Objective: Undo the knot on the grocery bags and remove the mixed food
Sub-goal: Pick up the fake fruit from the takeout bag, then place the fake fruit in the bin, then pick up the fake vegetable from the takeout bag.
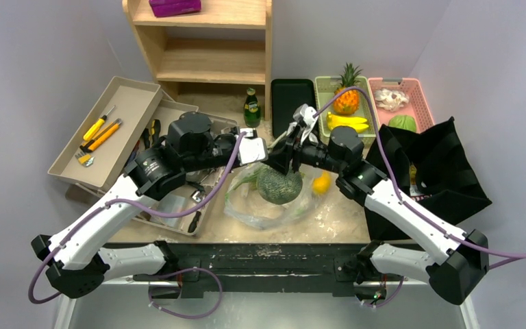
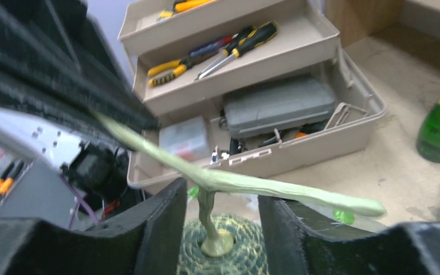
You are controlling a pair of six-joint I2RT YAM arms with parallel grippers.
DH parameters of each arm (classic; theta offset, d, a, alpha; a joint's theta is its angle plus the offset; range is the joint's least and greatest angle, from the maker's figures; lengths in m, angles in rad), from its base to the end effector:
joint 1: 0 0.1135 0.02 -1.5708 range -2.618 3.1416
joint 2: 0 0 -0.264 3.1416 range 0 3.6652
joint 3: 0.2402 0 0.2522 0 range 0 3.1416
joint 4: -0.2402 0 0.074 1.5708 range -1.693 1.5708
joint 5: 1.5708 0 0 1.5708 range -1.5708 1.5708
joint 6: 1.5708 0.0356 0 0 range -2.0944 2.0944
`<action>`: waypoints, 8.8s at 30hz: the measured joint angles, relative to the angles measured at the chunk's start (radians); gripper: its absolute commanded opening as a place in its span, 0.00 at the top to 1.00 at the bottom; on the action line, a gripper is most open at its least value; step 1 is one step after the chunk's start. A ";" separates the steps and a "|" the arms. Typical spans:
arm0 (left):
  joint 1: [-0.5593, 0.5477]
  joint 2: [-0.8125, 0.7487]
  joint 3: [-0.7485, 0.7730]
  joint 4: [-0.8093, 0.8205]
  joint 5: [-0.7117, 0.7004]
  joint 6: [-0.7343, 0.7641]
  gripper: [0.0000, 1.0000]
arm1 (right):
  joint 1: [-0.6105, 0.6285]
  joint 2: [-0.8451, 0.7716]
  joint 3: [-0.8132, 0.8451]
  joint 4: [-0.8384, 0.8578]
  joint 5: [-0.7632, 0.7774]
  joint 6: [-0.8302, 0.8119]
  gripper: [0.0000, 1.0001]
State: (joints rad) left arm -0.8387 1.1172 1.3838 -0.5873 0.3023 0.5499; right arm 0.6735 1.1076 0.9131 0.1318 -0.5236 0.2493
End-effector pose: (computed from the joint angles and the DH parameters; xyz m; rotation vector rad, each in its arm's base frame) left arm 0.1440 -0.1761 0.4392 1.3716 1.3222 -0.4821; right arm 0.1910 0.1752 0.3546 -0.7746 1.5688 1.1166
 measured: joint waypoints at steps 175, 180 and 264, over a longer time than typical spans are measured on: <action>0.370 0.276 -0.295 0.024 0.203 -0.303 0.82 | -0.021 0.096 -0.027 -0.384 -0.144 -1.151 0.84; 0.370 0.276 -0.259 0.015 0.202 -0.331 0.87 | 0.043 0.237 -0.042 -0.304 -0.085 -1.164 0.72; 0.412 0.382 -0.168 -0.042 0.226 -0.409 0.91 | -0.130 0.328 0.670 0.403 -0.125 0.089 1.00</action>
State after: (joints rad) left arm -0.4263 1.4994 1.2160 -0.6289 0.5282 0.1406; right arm 0.5430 1.4361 1.5833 0.5350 -0.6487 0.3382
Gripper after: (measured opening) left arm 0.092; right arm 0.159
